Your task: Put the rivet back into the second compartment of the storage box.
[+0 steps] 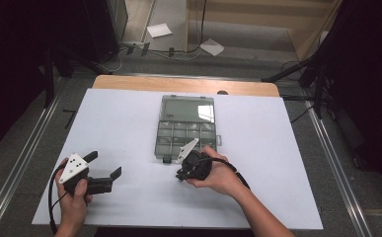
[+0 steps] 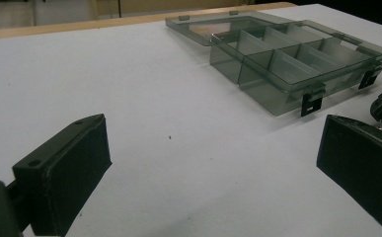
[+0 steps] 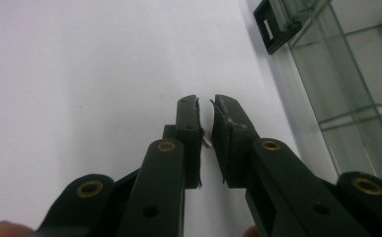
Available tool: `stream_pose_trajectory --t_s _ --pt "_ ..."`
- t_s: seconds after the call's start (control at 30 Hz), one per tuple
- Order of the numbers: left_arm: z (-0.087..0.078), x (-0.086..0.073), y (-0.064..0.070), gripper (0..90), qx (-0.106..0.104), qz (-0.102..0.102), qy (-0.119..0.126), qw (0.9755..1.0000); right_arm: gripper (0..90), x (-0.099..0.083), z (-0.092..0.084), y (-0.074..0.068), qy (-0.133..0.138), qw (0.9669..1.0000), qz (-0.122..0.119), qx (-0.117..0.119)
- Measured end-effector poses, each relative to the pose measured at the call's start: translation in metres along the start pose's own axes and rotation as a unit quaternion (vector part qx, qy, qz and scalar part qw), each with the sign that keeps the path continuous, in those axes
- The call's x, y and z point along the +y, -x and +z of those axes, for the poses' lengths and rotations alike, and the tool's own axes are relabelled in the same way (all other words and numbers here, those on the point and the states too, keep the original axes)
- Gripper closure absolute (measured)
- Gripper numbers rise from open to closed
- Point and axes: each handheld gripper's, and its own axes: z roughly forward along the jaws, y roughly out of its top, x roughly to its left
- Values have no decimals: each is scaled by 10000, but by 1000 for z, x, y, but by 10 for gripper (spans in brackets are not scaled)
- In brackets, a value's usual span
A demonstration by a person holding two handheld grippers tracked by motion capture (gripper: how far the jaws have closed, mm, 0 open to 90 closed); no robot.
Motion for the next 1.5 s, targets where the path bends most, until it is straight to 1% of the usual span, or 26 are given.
stream_pose_trajectory --t_s 0.07,0.1,0.13,0.33,0.37,0.43,0.53,0.57,0.63,0.67,0.7,0.77,0.83,0.87,0.97,1.0,1.17,1.2,1.27,1.33,1.5 --pt "0 0 0 0 2 1 1 10000 820 0 1 0 0 10000 18 34" --pt "0 0 0 0 -1 0 3 10000 820 0 2 0 21 10000 -16 53" --pt "0 0 0 0 3 10 3 10000 820 0 2 0 -7 10000 -44 15" --pt "0 0 0 0 -1 22 -9 10000 819 0 6 1 -63 10000 -51 -12" --pt "0 0 0 0 -7 18 -4 10000 819 0 7 1 -37 10000 -65 -14" --pt "0 0 0 0 -8 12 -4 10000 820 -1 7 1 -66 9999 -106 -45" --pt "0 0 0 0 -8 12 -9 10000 821 -3 9 1 -115 9999 -82 -80" --pt "0 0 0 0 -9 11 -8 10000 821 -4 9 1 -52 10000 -36 -67" --pt "0 0 0 0 -14 17 -27 10000 822 -5 9 0 -39 9999 -85 -130" --pt "0 0 0 0 -14 28 -38 10000 823 -5 10 0 -33 9999 -122 -116" --pt "0 0 0 0 -20 39 -36 10000 829 -5 9 0 -34 9998 -106 -134" --pt "0 0 1 0 -21 42 -20 10000 833 -5 10 1 11 9999 -65 -97" --pt "0 0 1 0 -22 38 -32 10000 840 -6 10 1 31 9999 -106 -74" --pt "0 0 1 0 -22 57 -46 10000 842 -5 9 -1 -7 9999 6 -135" --pt "0 0 1 0 -21 56 -48 10000 843 -4 9 -1 -28 9999 49 -119" --pt "0 0 1 0 -22 39 -42 10000 843 -5 9 1 -28 9999 148 -28" --pt "0 0 1 0 -22 38 -33 10000 843 -4 7 4 -11 9998 165 -61" --pt "1 0 1 0 -24 40 -21 10000 843 -4 5 5 -18 9998 199 -77" --pt "0 0 1 0 -22 42 -18 10000 843 -4 4 6 -23 9998 179 -90" --pt "0 0 1 0 -24 39 -25 10000 844 -2 0 7 9 9997 246 -76" --pt "0 0 1 0 -24 56 -47 10000 844 0 -6 10 57 9997 233 -89"
